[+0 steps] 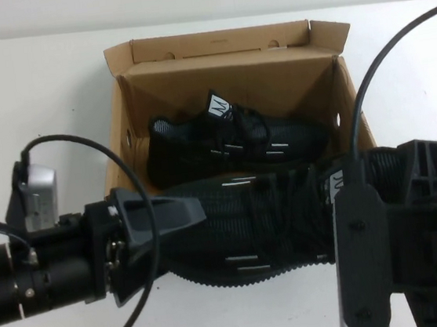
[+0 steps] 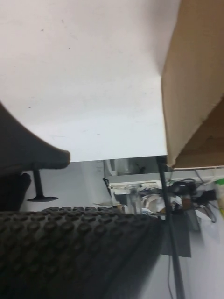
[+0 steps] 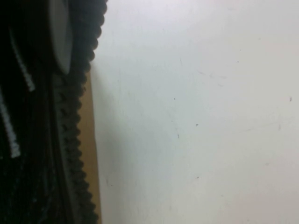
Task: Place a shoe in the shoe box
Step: Hand over the shoe
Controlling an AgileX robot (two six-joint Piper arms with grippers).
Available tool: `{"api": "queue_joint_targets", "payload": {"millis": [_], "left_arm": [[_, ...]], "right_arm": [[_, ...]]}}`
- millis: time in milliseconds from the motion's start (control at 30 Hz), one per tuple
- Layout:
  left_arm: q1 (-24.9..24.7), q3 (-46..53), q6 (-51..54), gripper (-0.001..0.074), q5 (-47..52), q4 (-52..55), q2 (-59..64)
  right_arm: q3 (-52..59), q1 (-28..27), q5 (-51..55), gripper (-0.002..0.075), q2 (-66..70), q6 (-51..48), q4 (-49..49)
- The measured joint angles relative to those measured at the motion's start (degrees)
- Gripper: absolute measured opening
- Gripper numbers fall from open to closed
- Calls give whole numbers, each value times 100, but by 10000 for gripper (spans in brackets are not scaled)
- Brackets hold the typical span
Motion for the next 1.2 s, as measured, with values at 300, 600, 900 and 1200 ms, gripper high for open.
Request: {"api": "queue_joint_targets", "payload": {"millis": [300,600,900,1200], "left_arm": [[-330,-160,403,200,-142,-73,352],[-330,-169,711,132,-179,-61,392],[-330,-169,790,126,-156,26,392],[-333,-169,962,124,-216,133,397]], "right_arm": [[0,0,60,8,0,0,8],[0,0,60,8,0,0,48],[-9,0,237,125,0,282,226],[-736,0,1048,571,-24,1009,644]]}}
